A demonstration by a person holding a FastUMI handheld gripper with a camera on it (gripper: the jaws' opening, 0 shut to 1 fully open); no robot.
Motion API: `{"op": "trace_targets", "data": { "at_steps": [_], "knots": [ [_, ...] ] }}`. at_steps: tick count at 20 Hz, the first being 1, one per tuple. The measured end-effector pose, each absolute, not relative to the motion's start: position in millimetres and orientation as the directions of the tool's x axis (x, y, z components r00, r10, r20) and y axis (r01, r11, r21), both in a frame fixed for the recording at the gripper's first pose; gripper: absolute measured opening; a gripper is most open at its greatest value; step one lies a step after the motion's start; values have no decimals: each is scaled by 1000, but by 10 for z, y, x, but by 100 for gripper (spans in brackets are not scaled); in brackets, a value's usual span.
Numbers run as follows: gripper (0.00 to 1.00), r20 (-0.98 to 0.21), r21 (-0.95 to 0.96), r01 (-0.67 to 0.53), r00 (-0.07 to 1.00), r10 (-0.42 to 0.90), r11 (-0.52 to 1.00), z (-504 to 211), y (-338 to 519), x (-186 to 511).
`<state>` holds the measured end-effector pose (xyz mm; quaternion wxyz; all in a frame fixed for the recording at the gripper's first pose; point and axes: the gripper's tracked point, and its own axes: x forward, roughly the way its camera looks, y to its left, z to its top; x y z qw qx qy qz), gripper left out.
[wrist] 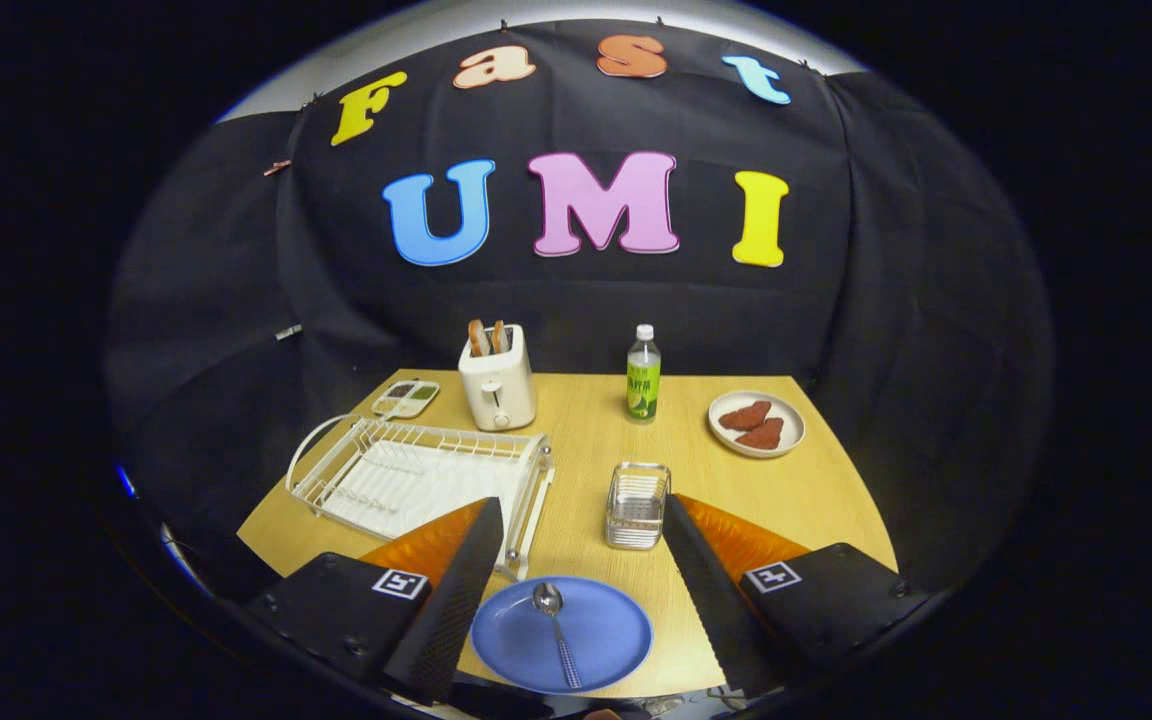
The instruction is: Take the plate from the dish rack, then take the spoon from the basket and place it into the plate.
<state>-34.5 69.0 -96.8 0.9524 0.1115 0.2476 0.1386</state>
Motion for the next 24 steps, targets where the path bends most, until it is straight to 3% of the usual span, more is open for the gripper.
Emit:
{"op": "trace_targets", "data": {
  "at_steps": [10, 24],
  "knots": [
    [98, -195, 207, -150, 962, 191, 967, 227, 210, -81],
    [98, -167, 240, -132, 970, 175, 962, 263, 68, 10]
  ]
}}
